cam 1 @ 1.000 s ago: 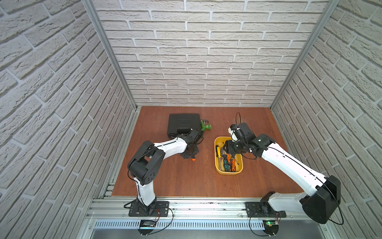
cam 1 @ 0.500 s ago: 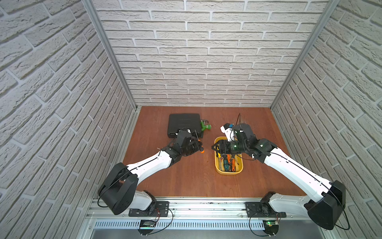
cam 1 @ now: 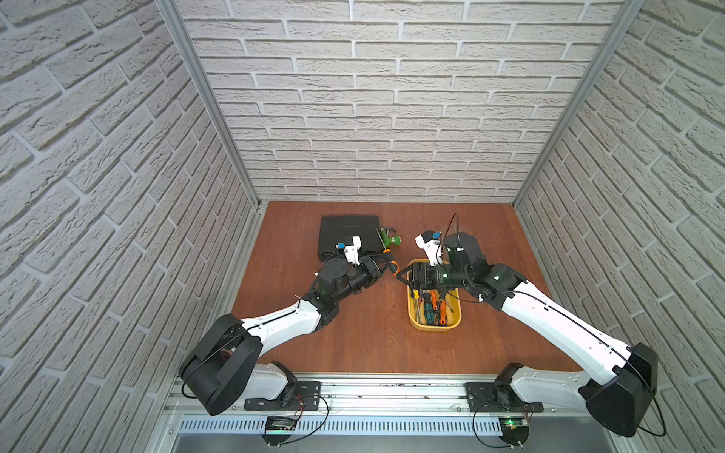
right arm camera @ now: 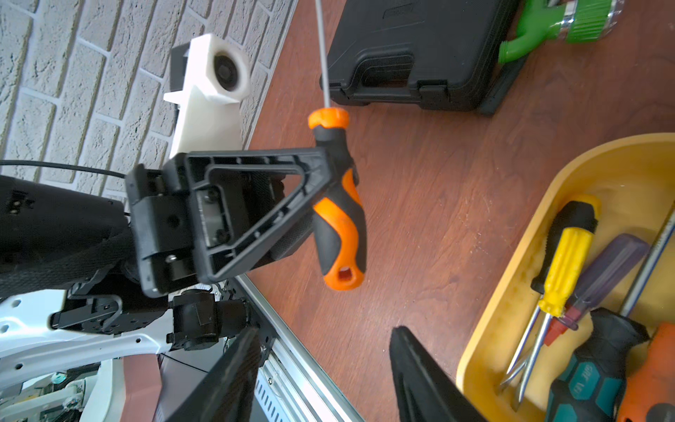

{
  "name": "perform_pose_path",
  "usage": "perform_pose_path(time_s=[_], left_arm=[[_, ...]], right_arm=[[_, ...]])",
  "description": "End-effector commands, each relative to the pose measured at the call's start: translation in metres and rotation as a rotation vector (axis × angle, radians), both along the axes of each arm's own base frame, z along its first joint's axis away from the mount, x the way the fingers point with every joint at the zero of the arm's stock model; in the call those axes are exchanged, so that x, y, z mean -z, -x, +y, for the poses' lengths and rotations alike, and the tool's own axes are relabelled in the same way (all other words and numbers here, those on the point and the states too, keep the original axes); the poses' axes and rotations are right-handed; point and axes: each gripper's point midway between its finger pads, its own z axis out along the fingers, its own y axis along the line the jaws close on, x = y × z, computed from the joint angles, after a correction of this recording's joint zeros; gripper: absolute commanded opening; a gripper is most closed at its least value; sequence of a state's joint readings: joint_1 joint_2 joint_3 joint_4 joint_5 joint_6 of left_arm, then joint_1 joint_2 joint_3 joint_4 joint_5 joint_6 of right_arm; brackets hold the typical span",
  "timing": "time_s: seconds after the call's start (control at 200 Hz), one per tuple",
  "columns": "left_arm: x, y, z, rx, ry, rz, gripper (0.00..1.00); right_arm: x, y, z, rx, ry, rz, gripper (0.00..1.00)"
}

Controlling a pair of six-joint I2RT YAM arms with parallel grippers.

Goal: Put the screwdriver on the desktop into the storage box
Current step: Place the screwdriver in the storage box.

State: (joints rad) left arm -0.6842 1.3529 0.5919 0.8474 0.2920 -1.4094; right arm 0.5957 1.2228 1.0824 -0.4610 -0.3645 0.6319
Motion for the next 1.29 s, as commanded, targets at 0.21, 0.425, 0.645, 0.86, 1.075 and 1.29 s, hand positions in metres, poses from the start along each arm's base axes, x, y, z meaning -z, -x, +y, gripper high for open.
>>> perform_pose_path(time_s=[0.21,0.425,0.645,0.86,1.075,1.29], left_arm=[[-0.048,0.024,-0.030,0.180,0.149,-0.152,0.00],[-0.052,0.027,-0.033,0.199,0.141,-0.167,0.00],[-0.050,0.032,-0.037,0.229,0.127,-0.169,0.00],[-0.041,0.031,-0.038,0.222,0.097,-0.157,0.00],[-0.028,0.029,-0.030,0.172,-0.037,-0.166,0.44],[-0.040,0.035,-0.015,0.133,-0.195,-0.237,0.98]], right_arm=[[-0.021,-0.006,-0.005,0.038,-0.005,-0.075,0.58],[-0.025,-0.007,-0.010,0.061,0.007,-0.091,0.50],[-0.027,-0.006,-0.009,0.057,-0.009,-0.092,0.35],[-0.026,-0.004,-0.011,0.058,-0.001,-0.088,0.08],[-0.024,-0.002,-0.019,0.076,0.041,-0.095,0.03],[-0.019,0.000,-0.031,0.100,0.126,-0.107,0.03]])
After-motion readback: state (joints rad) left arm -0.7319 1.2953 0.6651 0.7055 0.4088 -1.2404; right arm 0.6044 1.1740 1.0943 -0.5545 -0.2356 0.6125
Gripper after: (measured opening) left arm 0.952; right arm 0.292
